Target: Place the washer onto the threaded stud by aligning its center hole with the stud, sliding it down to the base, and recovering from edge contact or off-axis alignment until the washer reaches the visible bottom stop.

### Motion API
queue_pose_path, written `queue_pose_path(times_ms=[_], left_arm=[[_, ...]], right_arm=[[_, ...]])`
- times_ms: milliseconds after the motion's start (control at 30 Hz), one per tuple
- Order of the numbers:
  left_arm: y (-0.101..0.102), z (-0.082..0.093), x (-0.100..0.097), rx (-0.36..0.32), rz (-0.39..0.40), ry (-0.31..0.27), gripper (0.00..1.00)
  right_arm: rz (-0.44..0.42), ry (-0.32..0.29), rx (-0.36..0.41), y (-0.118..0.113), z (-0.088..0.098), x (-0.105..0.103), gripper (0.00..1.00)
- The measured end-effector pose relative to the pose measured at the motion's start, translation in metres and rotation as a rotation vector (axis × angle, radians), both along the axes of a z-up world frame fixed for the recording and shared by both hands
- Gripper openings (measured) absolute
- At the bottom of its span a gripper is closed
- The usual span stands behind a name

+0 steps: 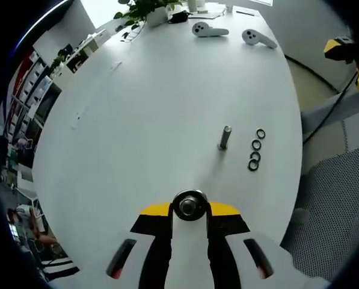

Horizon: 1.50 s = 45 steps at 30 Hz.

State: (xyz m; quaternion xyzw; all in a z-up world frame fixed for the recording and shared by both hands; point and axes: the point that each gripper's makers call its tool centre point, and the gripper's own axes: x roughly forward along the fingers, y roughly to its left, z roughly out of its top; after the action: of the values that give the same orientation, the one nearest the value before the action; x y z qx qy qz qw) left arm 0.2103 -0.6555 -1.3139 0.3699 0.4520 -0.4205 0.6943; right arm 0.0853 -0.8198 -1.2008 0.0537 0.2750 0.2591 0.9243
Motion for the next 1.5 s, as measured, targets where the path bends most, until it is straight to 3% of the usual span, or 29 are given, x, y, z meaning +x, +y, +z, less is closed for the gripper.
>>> queue_pose_path(times_ms=[767, 1033, 1300, 1500], left_arm=[[0.000, -0.035, -0.001, 0.026, 0.001, 0.028, 0.19], [0.001, -0.040, -0.003, -0.009, 0.047, 0.059, 0.20], [0.002, -0.040, -0.003, -0.038, 0.051, 0.045, 0.24], [0.002, -0.029, 0.000, -0.081, 0.092, 0.020, 0.27]], right_arm=[[-0.002, 0.010, -0.020, -0.001, -0.003, -0.001, 0.35], [0.002, 0.014, -0.023, -0.001, -0.004, -0.001, 0.35], [0.005, 0.016, -0.026, 0.000, -0.004, -0.001, 0.35], [0.014, 0.018, -0.030, 0.001, -0.005, -0.002, 0.35]])
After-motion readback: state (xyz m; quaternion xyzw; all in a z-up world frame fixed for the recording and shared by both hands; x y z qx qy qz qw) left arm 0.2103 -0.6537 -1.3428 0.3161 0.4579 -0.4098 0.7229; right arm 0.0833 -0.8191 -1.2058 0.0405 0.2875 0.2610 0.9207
